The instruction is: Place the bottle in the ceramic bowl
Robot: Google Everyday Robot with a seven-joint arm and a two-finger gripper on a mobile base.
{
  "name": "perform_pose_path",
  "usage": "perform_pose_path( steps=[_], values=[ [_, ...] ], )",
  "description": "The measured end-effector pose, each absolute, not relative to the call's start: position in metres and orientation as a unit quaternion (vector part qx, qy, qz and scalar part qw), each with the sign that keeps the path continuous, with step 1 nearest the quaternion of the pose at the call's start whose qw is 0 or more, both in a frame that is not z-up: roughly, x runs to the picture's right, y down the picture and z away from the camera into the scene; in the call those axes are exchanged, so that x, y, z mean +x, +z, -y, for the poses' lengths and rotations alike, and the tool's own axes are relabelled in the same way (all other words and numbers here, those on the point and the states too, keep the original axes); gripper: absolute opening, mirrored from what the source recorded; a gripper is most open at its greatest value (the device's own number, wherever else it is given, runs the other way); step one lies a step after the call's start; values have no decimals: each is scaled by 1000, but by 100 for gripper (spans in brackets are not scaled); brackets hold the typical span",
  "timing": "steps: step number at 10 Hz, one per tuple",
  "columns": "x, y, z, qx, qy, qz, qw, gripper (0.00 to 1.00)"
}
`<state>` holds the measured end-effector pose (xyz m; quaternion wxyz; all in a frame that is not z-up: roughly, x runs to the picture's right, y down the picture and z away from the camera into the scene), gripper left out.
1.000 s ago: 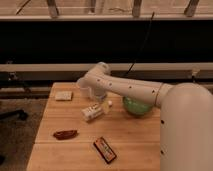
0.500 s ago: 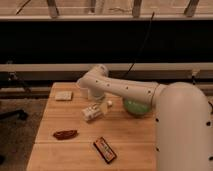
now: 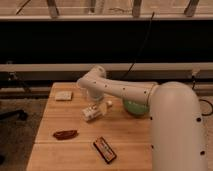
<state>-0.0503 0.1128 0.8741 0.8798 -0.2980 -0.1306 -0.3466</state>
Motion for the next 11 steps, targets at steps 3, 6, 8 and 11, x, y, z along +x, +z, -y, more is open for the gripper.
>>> perform_pose_path(
  steps=[3, 6, 8, 11],
  values=[
    [-51, 879, -114, -302, -351, 131, 877, 80],
    [-55, 884, -115, -304, -357, 132, 873, 80],
    [-57, 885, -115, -305, -358, 132, 873, 80],
    [-53, 888, -114, -307, -358, 130, 872, 80]
  ],
)
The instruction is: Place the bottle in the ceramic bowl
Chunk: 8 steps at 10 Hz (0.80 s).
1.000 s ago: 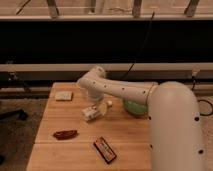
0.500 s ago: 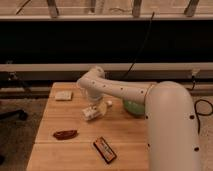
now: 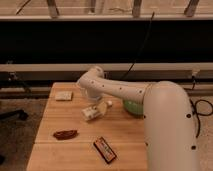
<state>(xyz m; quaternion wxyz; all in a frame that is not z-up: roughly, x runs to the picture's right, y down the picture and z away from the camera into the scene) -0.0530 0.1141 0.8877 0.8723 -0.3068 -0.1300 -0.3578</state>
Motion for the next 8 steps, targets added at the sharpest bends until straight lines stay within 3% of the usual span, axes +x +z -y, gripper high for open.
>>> perform_pose_path(
  steps=[8],
  values=[
    [-53, 893, -112, -312, -361, 126, 870, 78]
  ],
)
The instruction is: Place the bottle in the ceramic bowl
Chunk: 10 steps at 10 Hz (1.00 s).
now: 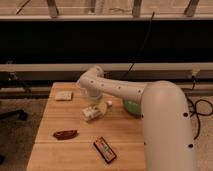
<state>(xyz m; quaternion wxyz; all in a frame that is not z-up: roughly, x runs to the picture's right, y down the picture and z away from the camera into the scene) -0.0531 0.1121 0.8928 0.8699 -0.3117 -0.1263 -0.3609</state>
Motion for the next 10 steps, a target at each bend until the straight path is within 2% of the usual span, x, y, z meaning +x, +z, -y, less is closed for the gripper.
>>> perform_pose_path(
  steps=[3, 4, 6, 8, 10],
  values=[
    [-53, 894, -111, -313, -361, 125, 869, 58],
    [-51, 895, -111, -313, -361, 124, 870, 46],
    [-53, 895, -111, -313, -363, 123, 869, 31],
    [-51, 893, -106, -308, -365, 119, 871, 10],
    [-43, 891, -96, -301, -359, 117, 875, 6]
  ],
)
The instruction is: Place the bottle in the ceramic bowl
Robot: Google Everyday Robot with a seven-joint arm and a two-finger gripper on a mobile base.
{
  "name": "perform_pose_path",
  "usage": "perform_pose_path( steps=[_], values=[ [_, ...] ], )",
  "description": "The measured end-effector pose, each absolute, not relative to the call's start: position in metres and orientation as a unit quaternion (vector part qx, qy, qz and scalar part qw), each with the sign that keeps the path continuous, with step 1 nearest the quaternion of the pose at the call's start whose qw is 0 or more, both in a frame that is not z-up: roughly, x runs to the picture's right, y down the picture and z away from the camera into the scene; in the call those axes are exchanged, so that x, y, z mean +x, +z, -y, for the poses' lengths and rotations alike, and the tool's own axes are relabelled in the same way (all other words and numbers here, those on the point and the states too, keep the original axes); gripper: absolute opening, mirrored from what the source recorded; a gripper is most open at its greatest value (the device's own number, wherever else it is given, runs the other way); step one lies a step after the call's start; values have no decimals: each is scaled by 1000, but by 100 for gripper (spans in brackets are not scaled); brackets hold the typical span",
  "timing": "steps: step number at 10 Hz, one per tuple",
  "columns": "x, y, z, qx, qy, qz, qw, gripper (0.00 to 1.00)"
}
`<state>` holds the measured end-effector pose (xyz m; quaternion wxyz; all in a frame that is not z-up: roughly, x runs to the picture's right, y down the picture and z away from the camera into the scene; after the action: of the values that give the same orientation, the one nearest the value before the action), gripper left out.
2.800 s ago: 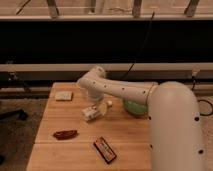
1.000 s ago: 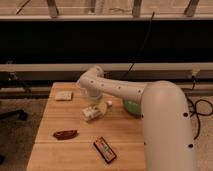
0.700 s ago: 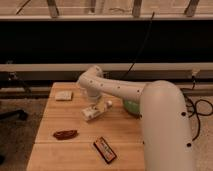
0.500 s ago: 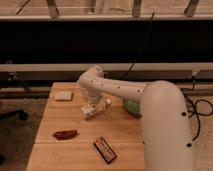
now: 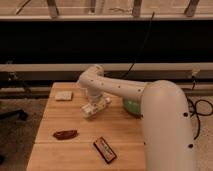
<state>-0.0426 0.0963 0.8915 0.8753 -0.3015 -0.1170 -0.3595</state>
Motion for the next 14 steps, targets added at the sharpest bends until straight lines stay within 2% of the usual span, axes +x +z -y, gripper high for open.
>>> perform_pose_path(
  steps=[8, 12, 14],
  values=[
    [19, 886, -55, -287, -334, 104, 892, 6],
    [21, 882, -39, -283, -316, 101, 900, 6],
    [51, 881, -27, -282, -299, 94, 907, 6]
  ],
)
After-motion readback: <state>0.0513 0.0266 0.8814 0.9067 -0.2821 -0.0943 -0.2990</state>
